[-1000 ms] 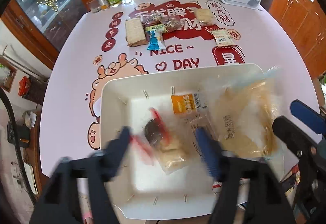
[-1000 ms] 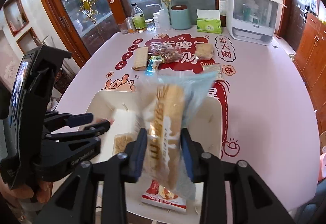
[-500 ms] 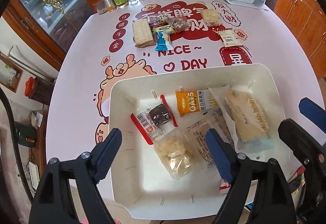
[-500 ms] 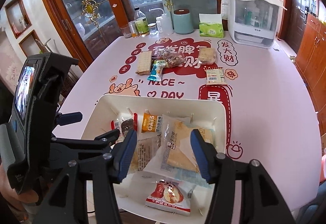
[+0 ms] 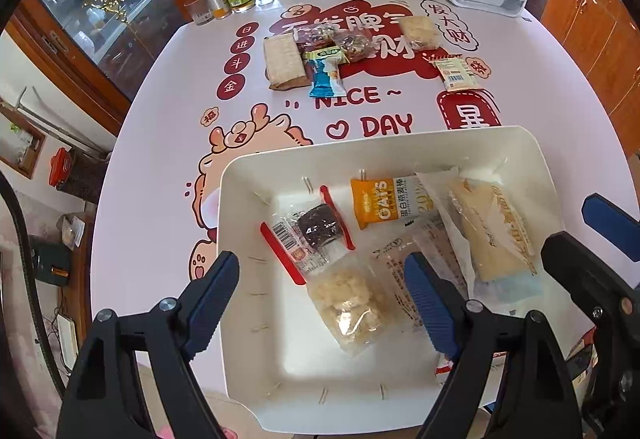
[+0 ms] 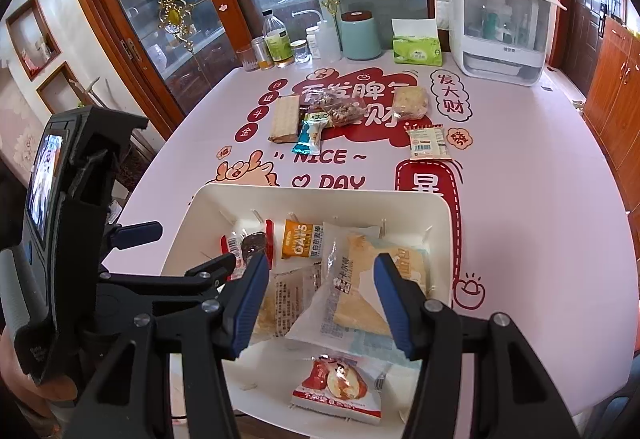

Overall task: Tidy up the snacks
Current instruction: 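Withdraw both open tools from the tray toward the remaining snacks, then grasp the brown paper-wrapped bar with left tool while right tool grasps the white LIPO pack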

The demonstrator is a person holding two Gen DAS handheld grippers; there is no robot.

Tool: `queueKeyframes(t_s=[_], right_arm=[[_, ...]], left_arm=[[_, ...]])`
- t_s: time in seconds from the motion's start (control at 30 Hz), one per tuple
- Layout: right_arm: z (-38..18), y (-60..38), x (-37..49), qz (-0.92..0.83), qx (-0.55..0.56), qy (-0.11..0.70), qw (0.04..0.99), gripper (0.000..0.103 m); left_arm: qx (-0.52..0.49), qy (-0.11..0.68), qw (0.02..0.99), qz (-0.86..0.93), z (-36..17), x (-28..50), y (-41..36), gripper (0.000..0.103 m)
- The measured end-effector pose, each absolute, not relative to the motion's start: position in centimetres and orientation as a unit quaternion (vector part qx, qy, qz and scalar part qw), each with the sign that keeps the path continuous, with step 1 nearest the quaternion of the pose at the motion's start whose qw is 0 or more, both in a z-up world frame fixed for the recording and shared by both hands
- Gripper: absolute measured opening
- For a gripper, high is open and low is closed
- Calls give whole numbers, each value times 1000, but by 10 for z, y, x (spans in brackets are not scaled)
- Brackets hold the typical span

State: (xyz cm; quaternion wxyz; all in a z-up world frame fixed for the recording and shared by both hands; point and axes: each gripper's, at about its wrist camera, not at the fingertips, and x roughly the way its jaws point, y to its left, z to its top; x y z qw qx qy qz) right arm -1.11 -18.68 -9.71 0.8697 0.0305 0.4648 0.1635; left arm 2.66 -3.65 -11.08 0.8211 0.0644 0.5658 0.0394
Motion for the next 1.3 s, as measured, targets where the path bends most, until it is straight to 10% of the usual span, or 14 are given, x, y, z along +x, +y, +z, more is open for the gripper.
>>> queueKeyframes(t_s=[1.3], right_arm=[[-20, -209, 172, 72, -4, 411, 909, 55]], left_arm=[[55, 397, 915, 46, 18, 239, 42, 90]])
